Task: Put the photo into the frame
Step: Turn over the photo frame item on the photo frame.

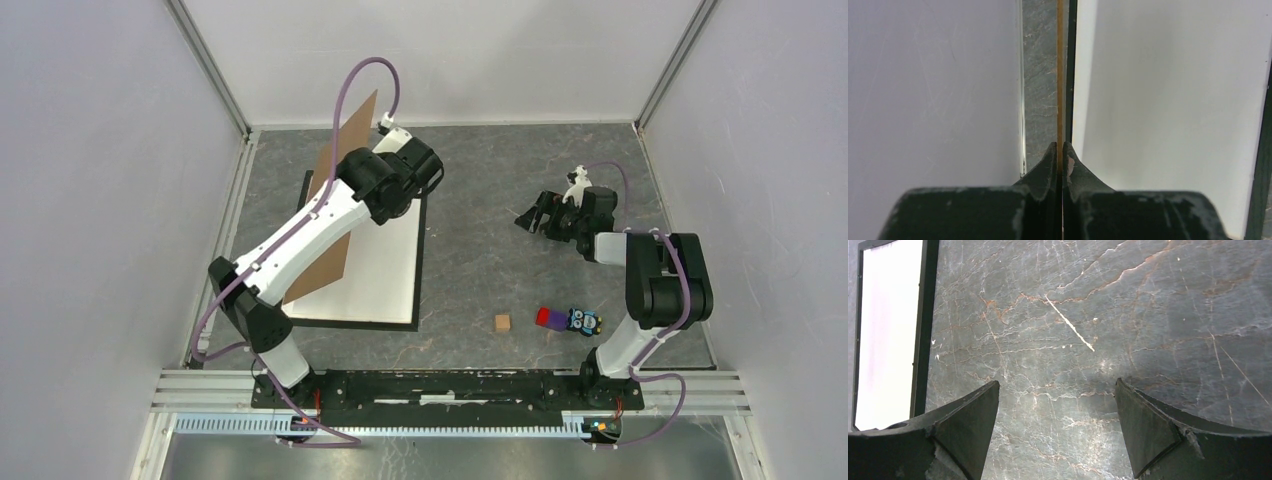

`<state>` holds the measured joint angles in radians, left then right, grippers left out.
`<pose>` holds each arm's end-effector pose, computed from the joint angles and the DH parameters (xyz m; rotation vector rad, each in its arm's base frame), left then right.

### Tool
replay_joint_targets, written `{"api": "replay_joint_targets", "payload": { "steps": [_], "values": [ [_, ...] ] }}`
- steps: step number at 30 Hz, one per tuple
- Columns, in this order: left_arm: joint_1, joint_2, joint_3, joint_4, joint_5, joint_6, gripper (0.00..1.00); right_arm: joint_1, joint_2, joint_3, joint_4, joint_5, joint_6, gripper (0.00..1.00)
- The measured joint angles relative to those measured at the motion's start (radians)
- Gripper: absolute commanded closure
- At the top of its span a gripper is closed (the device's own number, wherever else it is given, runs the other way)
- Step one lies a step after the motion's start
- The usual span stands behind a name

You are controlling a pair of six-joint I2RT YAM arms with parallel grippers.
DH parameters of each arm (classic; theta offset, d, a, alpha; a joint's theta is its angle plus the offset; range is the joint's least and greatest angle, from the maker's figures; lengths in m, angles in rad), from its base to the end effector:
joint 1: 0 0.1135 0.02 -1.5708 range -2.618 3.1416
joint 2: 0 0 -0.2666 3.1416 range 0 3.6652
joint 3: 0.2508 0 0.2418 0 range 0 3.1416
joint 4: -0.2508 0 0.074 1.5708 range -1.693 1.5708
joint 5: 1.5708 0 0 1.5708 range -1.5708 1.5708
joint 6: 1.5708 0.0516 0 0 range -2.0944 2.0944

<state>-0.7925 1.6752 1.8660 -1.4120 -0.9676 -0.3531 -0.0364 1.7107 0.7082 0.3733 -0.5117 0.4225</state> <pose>0.2421 -0.1851 0.3850 0.2839 2.2200 0.7708 0.3307 0.0132 0.1423 0.2146 2.2029 0.7775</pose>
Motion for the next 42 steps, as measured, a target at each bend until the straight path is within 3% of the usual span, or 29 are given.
{"api": "replay_joint_targets", "payload": {
  "steps": [42],
  "values": [
    [-0.012,0.312,-0.1,0.008,-0.087,-0.163,0.98,0.006,0.026,0.024,0.006,-0.003,-0.001,0.1]
  ]
}}
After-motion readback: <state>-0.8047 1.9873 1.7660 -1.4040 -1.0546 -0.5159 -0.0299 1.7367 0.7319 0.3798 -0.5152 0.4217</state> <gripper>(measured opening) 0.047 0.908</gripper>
